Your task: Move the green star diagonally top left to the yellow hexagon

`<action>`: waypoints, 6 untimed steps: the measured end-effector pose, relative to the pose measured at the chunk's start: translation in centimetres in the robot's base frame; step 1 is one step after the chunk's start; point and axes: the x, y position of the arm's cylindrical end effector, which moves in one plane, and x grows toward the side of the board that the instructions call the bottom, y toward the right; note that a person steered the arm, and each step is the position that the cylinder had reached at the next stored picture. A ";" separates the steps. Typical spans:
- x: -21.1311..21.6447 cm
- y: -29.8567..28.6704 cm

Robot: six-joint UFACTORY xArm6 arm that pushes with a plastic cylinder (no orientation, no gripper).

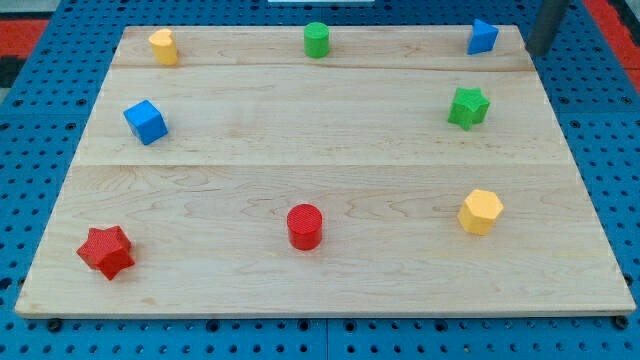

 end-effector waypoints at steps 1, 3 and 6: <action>5.3 -0.2; 9.7 -9.7; 5.7 -17.4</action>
